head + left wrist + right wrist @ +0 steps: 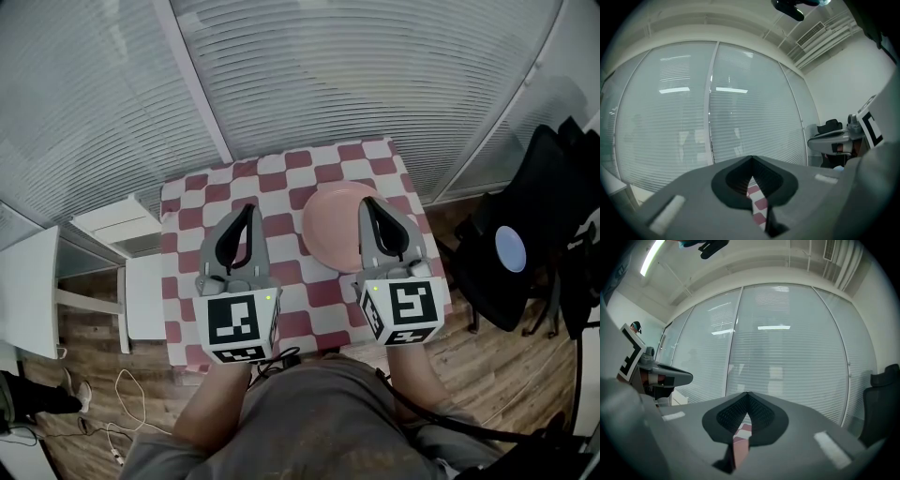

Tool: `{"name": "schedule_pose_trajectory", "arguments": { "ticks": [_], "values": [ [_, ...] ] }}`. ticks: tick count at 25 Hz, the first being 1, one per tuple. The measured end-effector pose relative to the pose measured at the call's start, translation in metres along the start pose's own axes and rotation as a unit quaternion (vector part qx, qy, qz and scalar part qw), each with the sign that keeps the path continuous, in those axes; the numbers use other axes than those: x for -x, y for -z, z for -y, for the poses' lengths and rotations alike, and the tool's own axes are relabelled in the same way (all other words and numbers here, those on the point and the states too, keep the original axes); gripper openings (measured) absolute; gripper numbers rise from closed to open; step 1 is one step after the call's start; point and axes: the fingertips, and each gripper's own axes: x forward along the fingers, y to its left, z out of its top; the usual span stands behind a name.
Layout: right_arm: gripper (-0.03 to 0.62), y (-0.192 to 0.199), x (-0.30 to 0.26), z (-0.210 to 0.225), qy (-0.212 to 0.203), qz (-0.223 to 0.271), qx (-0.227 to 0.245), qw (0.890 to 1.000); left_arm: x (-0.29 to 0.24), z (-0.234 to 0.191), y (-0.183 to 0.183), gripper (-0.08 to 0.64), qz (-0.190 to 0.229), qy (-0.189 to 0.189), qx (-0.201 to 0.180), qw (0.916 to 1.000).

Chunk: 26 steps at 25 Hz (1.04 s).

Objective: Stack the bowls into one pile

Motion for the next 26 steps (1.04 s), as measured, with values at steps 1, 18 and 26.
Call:
{"name": "schedule_pose_trajectory", "arguments": {
  "ticks": [1,18,26],
  "values": [
    [0.025,0.0005,0.0001,0.0004,0.001,0.000,0.000,1.000,-0.0002,0.0004,0.0004,0.000,0.000,0.000,0.000,1.0000],
    [0.025,0.0016,0.0027,0.0013,0.001,-0.001,0.006,1.000,-0.0012,0.0033,0.0005,0.000,0.000,0.002,-0.003,1.0000],
    [0.025,0.0037,0.0007,0.0002,-0.003,-0.004,0.009,1.000,-0.0039,0.0031,0.0027,0.000,-0.001,0.003,-0.002,1.0000]
  ]
}}
